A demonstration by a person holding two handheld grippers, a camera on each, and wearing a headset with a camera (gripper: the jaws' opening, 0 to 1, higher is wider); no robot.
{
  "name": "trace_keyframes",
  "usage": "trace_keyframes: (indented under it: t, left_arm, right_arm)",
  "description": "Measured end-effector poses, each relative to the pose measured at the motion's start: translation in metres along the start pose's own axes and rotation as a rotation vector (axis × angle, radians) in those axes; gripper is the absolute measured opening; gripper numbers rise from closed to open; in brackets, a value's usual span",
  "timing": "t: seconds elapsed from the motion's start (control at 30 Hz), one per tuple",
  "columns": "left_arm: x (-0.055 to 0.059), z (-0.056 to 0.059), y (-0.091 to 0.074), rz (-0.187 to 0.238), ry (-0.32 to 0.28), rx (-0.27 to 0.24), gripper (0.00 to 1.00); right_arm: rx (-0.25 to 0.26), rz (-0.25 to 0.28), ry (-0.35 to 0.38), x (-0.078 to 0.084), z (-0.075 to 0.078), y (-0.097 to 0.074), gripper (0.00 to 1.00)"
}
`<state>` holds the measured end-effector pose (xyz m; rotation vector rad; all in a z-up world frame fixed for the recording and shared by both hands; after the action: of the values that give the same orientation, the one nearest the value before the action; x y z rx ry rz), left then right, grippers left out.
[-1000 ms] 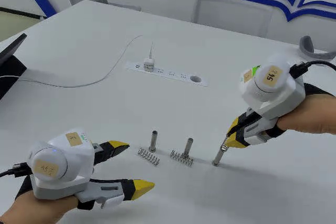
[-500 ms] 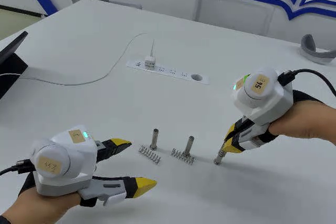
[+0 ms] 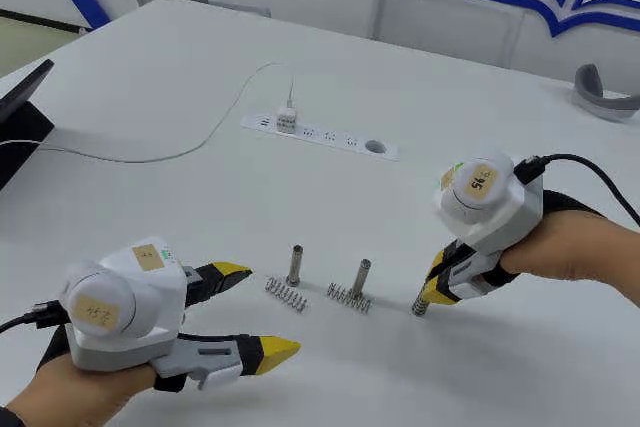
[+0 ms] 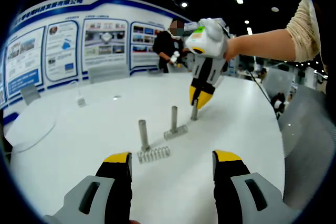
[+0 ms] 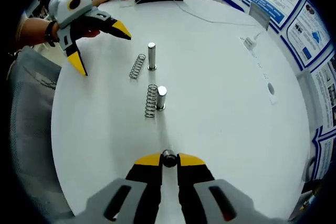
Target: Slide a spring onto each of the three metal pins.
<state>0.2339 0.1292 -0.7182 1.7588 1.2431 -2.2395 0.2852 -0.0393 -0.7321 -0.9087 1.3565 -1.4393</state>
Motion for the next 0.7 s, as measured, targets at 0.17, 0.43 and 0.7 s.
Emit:
trace_keyframes:
  t: [0.17, 0.43, 0.7]
  left_arm:
    - [0.0, -0.001, 0.0, 0.001, -0.001, -0.003, 0.63]
    - [-0.001, -0.001, 0.0, 0.003, -0.001, -0.002, 0.63]
    - [-0.001, -0.002, 0.001, 0.0, 0.004, 0.002, 0.63]
  right_arm:
    - [0.003, 0.012, 0.01, -0.002, 0.002, -0.001, 0.12]
    - [0.006, 0.038, 0.012, -0.005, 0.001, -0.003, 0.18]
    - [0.042, 0.079, 0.009, -0.012, 0.001, -0.02, 0.21]
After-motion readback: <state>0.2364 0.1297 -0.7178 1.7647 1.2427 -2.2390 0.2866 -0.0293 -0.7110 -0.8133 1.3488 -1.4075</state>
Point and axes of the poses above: the centre of the closed fingertips' face, and the gripper's own axes: y roughly forward along the fingers, z roughly to its right, x roughly out of its underside, the point moved 1 cm from there along -y, roughly backward along the fingers, and after that the axes turned 15 degrees about -z, right-handed, at the moved point
